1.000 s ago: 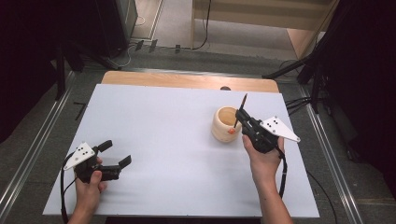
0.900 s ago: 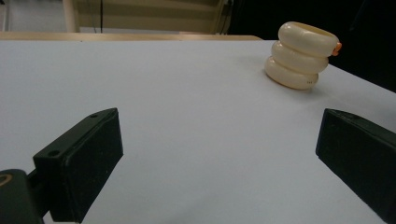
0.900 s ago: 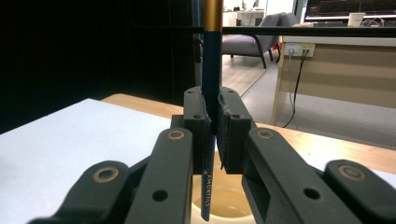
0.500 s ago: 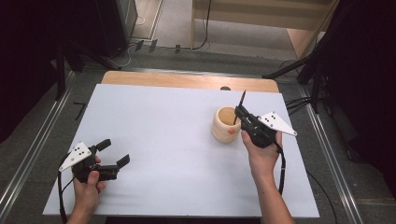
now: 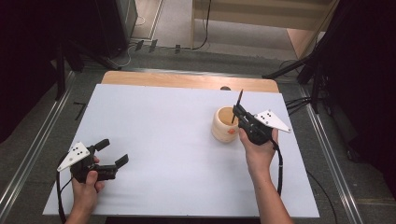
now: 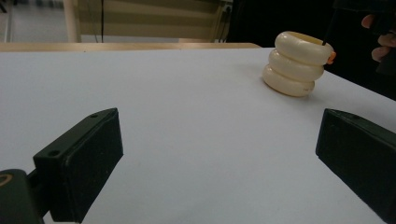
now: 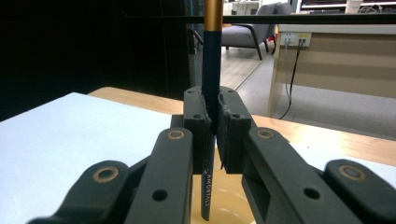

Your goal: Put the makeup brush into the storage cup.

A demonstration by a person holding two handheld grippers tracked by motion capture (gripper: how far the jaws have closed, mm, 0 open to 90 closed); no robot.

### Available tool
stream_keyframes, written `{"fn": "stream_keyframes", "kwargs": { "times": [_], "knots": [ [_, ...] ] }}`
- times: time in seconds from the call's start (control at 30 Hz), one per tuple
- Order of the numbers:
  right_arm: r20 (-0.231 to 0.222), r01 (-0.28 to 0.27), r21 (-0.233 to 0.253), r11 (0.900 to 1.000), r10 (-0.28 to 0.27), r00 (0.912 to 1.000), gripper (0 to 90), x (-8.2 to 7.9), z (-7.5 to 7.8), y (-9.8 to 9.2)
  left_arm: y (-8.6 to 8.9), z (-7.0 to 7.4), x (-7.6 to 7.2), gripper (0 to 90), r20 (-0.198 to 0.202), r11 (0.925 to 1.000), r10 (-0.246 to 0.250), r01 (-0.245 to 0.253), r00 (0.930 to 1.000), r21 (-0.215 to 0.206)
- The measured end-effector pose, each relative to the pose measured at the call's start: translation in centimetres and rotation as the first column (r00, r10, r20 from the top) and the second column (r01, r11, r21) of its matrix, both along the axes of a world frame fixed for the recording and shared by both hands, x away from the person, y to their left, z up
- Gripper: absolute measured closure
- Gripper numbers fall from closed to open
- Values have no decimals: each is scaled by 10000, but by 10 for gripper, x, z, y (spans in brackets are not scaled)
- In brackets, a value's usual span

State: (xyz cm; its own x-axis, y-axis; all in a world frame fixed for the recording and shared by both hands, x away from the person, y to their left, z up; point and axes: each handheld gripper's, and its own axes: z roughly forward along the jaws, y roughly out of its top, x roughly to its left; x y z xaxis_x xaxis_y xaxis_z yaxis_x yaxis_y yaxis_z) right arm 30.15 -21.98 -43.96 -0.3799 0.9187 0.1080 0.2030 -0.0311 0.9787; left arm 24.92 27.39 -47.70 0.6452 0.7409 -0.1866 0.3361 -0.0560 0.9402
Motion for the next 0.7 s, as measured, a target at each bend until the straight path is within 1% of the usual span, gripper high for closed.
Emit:
{"fn": "stream_keyframes", "kwargs": {
  "times": [0.13,0.27,0.43,0.57,0.7],
  "knots": [
    [-55,34,-39,10000,-34,10000,843,3,-3,1,0,0,0,14,-34,10000,-30,30,10000,-16],
    [-137,32,-109,9999,-33,9999,843,5,-6,2,0,0,0,14,-44,9999,-60,59,10000,-130],
    [-309,29,-106,9999,-32,9995,843,8,-12,3,0,0,0,14,-35,9999,-42,41,10000,-119],
    [-458,65,12,10000,-65,9989,843,9,-17,2,0,0,0,14,-36,9999,-75,74,10000,-88],
    [-615,79,-18,10000,-80,9981,842,11,-21,2,0,0,0,14,-45,9999,-78,78,10000,-80]
  ]
}}
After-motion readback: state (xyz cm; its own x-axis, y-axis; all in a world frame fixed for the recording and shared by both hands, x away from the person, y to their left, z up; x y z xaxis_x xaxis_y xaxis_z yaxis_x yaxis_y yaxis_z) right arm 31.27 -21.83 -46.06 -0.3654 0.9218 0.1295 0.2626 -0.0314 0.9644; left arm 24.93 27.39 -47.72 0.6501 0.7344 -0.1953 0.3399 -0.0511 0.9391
